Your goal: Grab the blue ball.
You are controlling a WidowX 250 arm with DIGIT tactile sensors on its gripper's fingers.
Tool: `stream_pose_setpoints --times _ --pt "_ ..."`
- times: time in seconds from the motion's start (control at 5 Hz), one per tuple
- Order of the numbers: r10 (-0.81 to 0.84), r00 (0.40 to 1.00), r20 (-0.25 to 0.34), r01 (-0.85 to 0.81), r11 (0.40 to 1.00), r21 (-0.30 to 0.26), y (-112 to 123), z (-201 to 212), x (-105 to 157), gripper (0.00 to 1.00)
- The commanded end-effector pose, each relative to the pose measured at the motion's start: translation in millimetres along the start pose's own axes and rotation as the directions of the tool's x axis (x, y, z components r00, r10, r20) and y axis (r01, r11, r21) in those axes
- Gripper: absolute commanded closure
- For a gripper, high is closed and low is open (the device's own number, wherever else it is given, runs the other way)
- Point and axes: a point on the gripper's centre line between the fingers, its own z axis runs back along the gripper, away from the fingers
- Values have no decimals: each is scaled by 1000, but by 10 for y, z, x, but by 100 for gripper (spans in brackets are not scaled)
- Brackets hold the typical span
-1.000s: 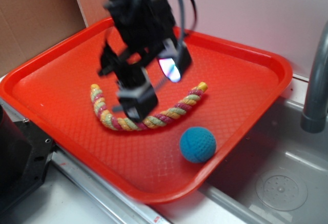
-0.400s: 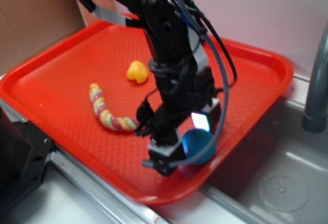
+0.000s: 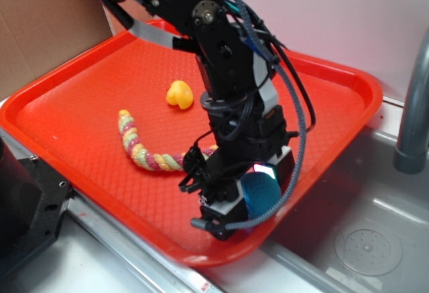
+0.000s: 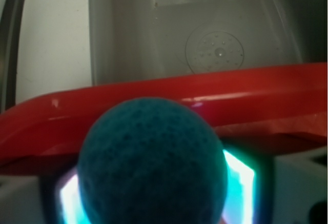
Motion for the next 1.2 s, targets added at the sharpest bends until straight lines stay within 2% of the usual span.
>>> stream_pose_setpoints --times 0.0,0.2,0.4,0.6,0.8,1.0 --pt "51 999 1 -51 996 80 -19 167 35 100" --pt "241 970 -18 -237 963 129 30 470 -54 100" --pt "460 888 11 -450 865 221 46 892 -178 100" --pt "661 749 49 -650 718 249 34 1237 -334 100" --pt "825 563 43 -796 528 297 25 1601 -580 100" --pt "935 344 85 -902 304 305 35 1856 -843 100"
